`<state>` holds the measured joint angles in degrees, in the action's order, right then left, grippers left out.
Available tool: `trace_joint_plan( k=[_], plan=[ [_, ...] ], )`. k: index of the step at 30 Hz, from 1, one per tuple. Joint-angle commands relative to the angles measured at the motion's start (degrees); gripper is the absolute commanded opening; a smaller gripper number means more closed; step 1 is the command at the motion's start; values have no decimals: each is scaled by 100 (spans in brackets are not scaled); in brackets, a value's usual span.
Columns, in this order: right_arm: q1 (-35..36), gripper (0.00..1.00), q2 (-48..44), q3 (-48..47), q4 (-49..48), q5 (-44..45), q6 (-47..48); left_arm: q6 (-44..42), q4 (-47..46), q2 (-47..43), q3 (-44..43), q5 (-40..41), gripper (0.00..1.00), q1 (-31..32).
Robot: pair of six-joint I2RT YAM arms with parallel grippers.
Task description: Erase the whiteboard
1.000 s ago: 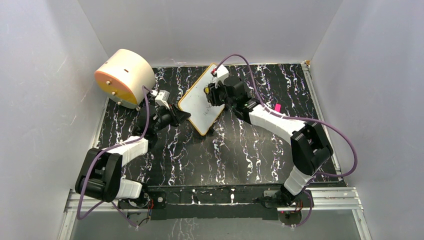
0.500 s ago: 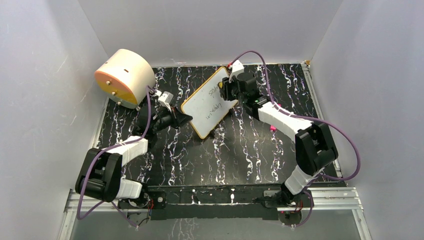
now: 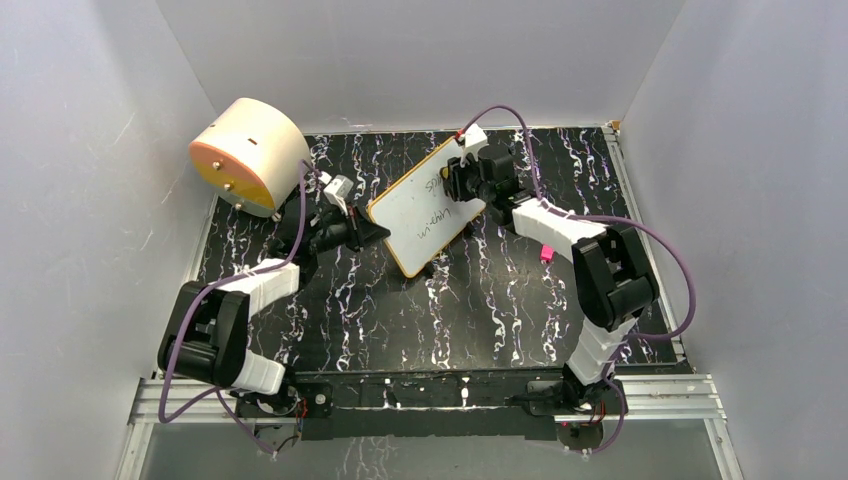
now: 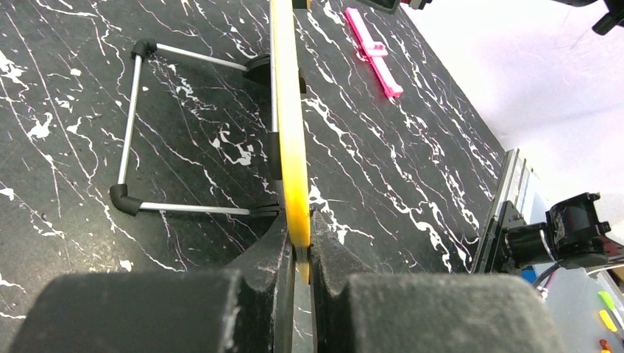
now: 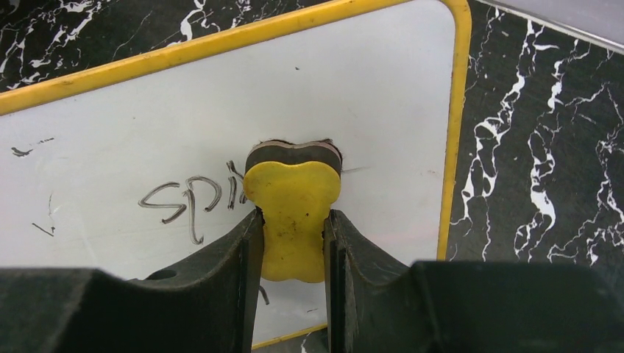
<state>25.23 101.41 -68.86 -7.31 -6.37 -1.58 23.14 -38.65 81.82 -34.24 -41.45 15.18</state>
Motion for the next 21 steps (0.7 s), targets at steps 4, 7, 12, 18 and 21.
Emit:
trace_joint_plan(
  k=[4,7,12,18,21],
  plan=[
    [185,22,127,-133,-607,-635,311,-482,785,62,-311,-438,0,39],
    [332,22,-75,175,-873,-685,210,-493,804,62,-321,-545,0,50],
    [627,23,-443,560,-1145,-757,142,-484,704,150,-231,-568,0,64],
    [858,22,-685,862,-1373,-591,341,-449,459,247,-100,-637,0,82],
    [792,22,-530,688,-1256,-147,522,-480,432,218,-49,-629,0,90]
  ],
)
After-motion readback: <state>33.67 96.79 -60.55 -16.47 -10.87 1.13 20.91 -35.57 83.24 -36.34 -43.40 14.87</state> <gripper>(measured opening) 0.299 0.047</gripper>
